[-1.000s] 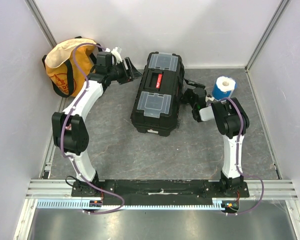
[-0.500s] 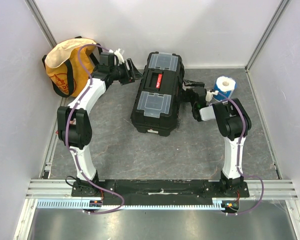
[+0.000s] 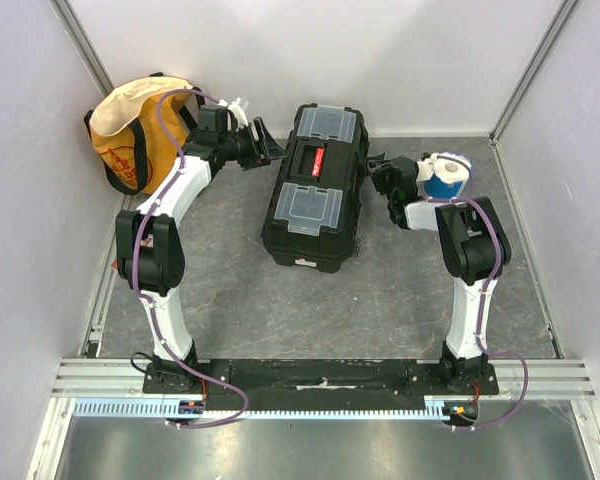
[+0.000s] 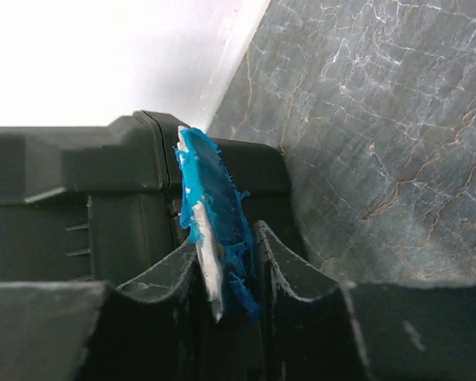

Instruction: Pack the tool kit

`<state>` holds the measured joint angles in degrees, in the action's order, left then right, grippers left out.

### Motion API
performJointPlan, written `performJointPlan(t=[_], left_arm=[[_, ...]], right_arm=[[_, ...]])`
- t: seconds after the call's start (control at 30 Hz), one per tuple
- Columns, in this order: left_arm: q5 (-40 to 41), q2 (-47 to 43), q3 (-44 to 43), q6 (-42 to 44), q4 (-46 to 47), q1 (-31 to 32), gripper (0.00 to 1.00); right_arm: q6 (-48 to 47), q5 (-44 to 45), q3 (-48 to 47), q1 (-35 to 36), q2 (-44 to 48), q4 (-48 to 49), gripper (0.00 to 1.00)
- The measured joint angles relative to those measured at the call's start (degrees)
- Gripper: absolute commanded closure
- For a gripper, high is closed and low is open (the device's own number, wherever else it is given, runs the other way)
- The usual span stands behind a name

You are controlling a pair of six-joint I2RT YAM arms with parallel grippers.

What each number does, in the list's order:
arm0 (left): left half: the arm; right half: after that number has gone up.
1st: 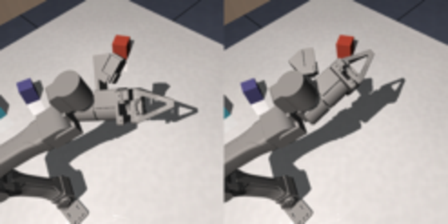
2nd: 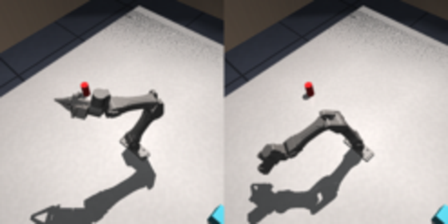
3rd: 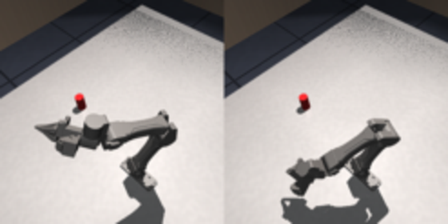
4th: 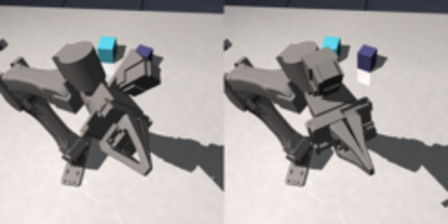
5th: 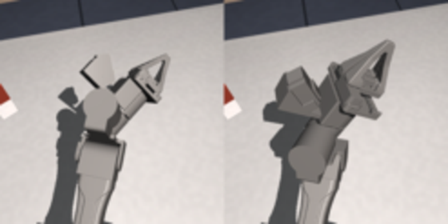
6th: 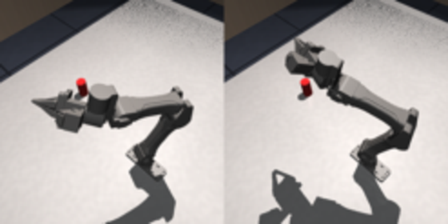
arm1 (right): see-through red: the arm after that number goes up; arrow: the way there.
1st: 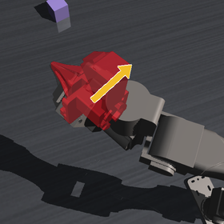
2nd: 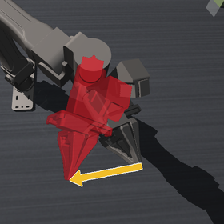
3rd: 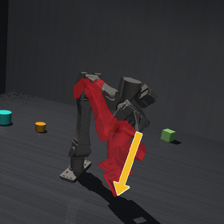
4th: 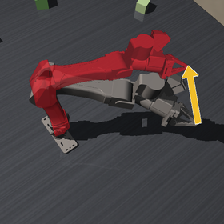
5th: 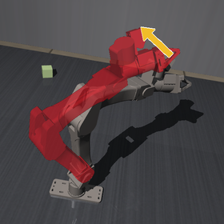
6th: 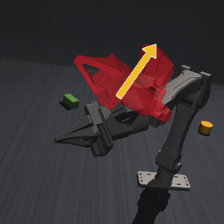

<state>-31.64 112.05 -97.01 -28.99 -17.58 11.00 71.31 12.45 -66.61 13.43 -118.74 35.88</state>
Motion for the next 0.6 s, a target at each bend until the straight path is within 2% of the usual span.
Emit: performJointPlan(t=[0.2,0.4,0.6], left_arm=[[-0.52,0.33,-0.22,-0.02,0.09,-0.02,0.30],[-1.14,0.63,-0.57,0.00,-0.04,-0.07,0.30],[-1.07,0.66,-0.79,0.09,-0.26,-0.13,0.30]], right_arm=[[-10.67,-0.90,-3.15,0.24,1.20,-7.54,0.73],[-21.03,2.60,-4.15,0.55,5.27,-13.42,0.77],[-29.29,3.80,-10.14,2.29,7.67,-19.63,0.77]])
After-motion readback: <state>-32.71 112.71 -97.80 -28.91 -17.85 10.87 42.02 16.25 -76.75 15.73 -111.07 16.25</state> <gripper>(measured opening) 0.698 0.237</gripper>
